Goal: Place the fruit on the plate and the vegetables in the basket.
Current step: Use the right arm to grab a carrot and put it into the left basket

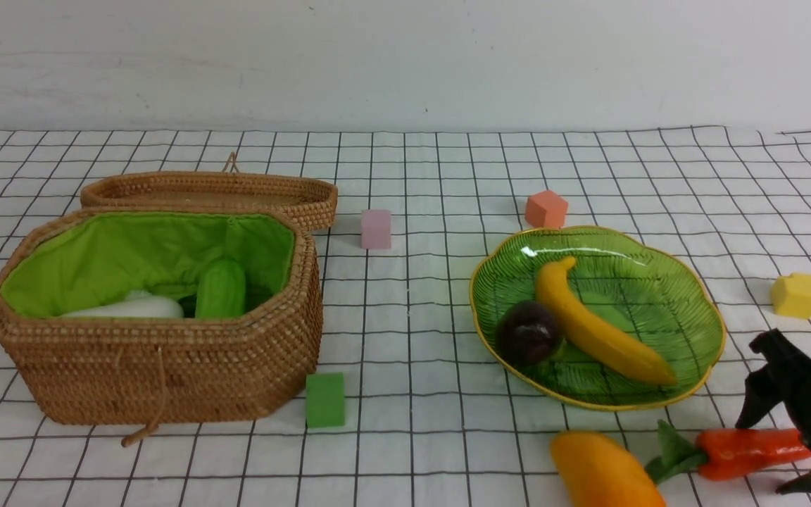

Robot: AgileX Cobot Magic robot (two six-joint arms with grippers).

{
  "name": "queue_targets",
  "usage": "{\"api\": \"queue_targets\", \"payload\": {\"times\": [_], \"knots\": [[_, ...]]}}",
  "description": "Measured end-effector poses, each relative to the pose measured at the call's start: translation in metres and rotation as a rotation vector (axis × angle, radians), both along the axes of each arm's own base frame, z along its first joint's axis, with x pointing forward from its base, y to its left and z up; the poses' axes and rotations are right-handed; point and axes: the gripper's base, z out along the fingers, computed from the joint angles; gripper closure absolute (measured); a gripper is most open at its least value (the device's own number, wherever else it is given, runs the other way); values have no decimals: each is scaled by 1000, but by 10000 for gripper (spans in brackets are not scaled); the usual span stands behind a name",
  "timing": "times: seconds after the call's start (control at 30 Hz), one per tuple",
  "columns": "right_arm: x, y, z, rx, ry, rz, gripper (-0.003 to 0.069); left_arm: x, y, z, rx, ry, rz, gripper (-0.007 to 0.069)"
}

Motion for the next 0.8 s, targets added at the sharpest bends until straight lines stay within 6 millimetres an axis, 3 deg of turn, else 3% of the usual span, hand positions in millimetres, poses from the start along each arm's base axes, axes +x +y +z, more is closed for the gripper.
{"api": "queue_targets", "payload": {"times": [0.07, 0.13, 0.17, 0.27, 0.3, 0.4, 0.43, 0.47, 0.57, 0.6, 0.67, 0.73, 0.8], "knots": [[0, -1, -2, -19, 1, 15, 221, 0, 0, 0, 0, 0, 0, 574], [-1, -3, 3, -52, -17, 49, 338, 0, 0, 0, 0, 0, 0, 573], [-1, -3, 4, -54, -20, 51, 347, 0, 0, 0, 0, 0, 0, 573], [-6, -5, 36, -103, -154, 106, 354, 0, 0, 0, 0, 0, 0, 573], [-6, -5, 39, -109, -171, 112, 354, 0, 0, 0, 0, 0, 0, 572], [-8, -5, 80, -171, -421, 150, 354, 0, 0, 0, 0, 0, 0, 571], [-9, 1, 110, -215, -619, 188, 354, 0, 0, 0, 0, 0, 0, 571], [-9, 8, 128, -242, -734, 223, 354, 0, 0, 0, 0, 0, 0, 571], [-4, 40, 176, -297, -1034, 353, 354, 0, 0, 0, 0, 0, 0, 568], [-4, 43, 179, -294, -1053, 358, 354, 0, 0, 0, 0, 0, 0, 568], [2, 95, 213, -289, -1282, 510, 354, 0, 0, 0, 0, 0, 0, 566], [9, 129, 222, -286, -1384, 603, 354, 0, 0, 0, 0, 0, 0, 564], [20, 176, 227, -278, -1475, 728, 354, 0, 0, 0, 0, 0, 0, 564]]}}
